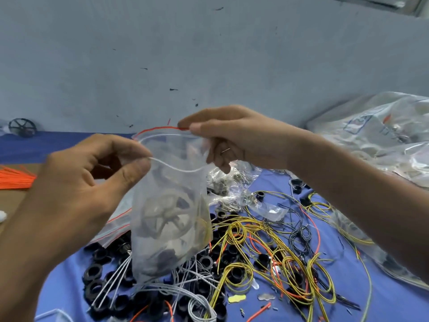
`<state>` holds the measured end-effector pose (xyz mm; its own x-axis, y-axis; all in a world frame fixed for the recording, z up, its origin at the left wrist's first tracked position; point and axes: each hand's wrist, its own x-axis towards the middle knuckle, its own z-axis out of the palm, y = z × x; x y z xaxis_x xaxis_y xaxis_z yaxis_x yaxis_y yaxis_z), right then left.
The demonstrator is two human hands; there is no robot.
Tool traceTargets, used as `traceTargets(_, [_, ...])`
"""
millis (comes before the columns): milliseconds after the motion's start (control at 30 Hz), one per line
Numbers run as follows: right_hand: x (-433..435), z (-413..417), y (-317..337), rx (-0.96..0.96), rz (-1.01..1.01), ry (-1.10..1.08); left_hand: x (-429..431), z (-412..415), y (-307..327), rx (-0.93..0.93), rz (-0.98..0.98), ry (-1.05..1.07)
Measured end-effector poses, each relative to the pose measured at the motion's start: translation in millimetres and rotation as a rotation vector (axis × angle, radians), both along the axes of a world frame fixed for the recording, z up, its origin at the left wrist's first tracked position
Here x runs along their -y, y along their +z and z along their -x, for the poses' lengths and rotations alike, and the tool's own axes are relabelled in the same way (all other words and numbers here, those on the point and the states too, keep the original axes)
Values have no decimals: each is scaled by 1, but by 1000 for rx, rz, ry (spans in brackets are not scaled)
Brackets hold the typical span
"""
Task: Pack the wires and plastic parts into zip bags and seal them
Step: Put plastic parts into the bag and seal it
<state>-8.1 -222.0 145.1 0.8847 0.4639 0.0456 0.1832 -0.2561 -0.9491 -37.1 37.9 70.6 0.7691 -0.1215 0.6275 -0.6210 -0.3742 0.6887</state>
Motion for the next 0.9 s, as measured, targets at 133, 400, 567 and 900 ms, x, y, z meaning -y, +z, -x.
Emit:
traceTargets(133, [32, -42, -27, -21, -70, -205, 0, -6, -5, 29, -7, 34])
traceTargets(400, [102, -58, -144, -4, 1245, -11, 10, 1, -3, 54, 11, 46])
traceTargets(567, [113, -62, -123, 281, 1224, -314, 17, 11, 2, 51, -8, 51])
traceTargets(900, [84, -19, 44, 279, -166, -282, 36, 15, 1, -7, 46, 23])
